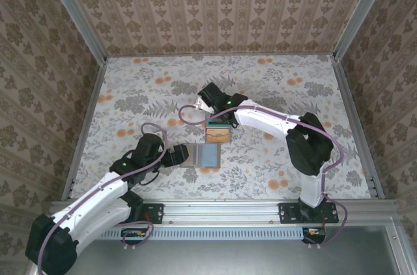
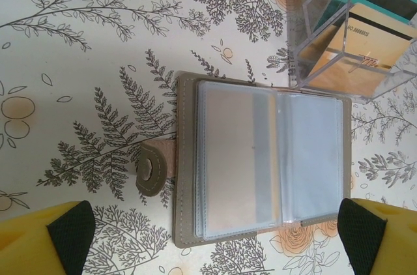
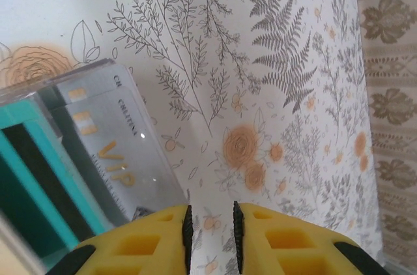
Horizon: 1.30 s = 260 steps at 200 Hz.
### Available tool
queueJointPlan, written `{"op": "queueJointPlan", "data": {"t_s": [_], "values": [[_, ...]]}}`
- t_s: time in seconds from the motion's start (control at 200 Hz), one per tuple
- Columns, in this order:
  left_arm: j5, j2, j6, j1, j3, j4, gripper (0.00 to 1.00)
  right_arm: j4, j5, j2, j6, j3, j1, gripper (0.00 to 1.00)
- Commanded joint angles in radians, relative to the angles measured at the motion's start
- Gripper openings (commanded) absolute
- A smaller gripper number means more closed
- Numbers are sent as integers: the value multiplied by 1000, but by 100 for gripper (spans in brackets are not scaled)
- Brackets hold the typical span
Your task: Take the credit cards out of the card holder
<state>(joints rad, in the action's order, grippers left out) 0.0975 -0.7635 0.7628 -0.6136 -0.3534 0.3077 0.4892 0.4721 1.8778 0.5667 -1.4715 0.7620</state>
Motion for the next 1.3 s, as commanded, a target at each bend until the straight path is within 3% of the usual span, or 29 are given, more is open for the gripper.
{"op": "queueJointPlan", "data": {"t_s": [0.0, 0.33, 0.61, 0.98, 1.295], "values": [[36, 10, -22, 5, -3, 0, 97, -17, -72, -133, -182, 65, 13, 27], [95, -52, -20, -14, -28, -64, 67, -84, -346, -395, -673, 389, 59, 26], [89, -222, -33, -40, -72, -103, 43, -223, -488, -403, -1021, 585, 116, 25], [81, -368, -47, -37, -83, -131, 42, -319, -485, -223, -1133, 630, 154, 27], [95, -413, -46, -43, -75, -159, 43, -313, -463, -178, -1148, 628, 154, 27]]}}
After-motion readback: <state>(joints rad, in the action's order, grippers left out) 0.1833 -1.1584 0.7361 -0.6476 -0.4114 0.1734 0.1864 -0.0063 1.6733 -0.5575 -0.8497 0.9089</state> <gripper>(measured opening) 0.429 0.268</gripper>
